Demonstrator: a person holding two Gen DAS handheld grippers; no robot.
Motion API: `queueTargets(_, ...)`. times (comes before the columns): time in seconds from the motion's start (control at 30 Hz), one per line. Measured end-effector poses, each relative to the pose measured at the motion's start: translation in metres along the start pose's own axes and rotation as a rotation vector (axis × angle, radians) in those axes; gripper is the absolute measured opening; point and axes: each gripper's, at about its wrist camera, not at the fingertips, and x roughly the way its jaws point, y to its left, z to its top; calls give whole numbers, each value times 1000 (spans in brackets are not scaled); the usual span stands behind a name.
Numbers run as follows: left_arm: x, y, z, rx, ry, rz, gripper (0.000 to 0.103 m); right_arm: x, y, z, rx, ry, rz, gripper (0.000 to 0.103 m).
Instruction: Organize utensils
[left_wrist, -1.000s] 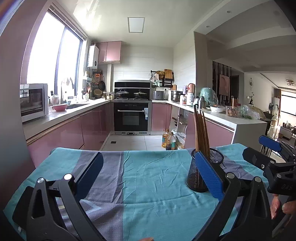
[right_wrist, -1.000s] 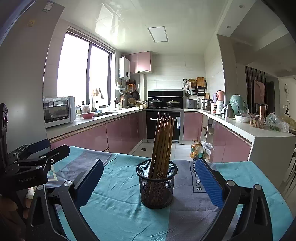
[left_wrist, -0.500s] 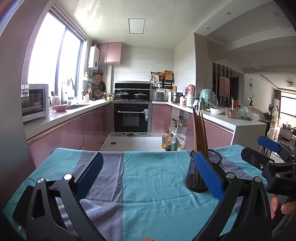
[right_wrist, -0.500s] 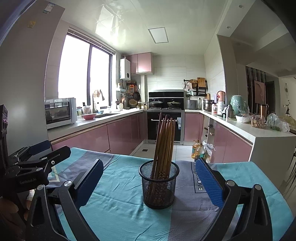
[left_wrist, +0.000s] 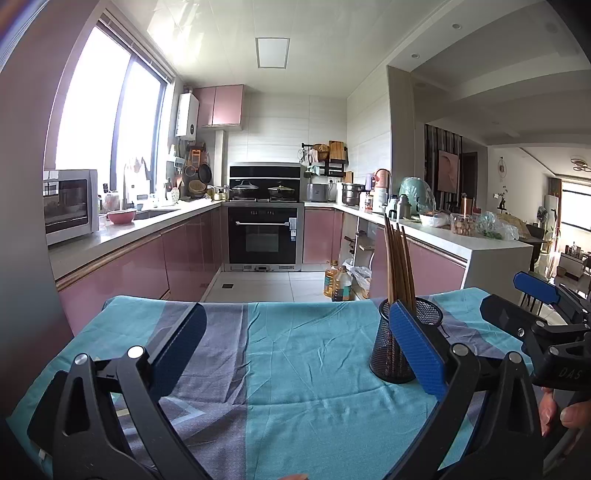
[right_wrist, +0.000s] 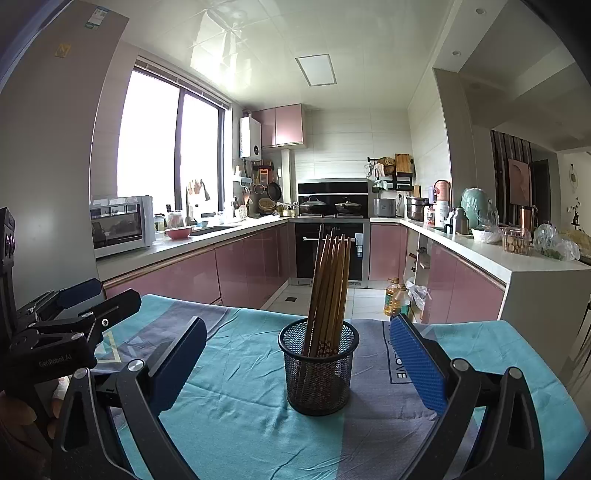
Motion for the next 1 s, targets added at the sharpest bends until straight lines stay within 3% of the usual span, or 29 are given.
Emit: queueTargets(1.0,0,-1,2,-6,-1,2,97,2,-2,1,4,-2,3,96)
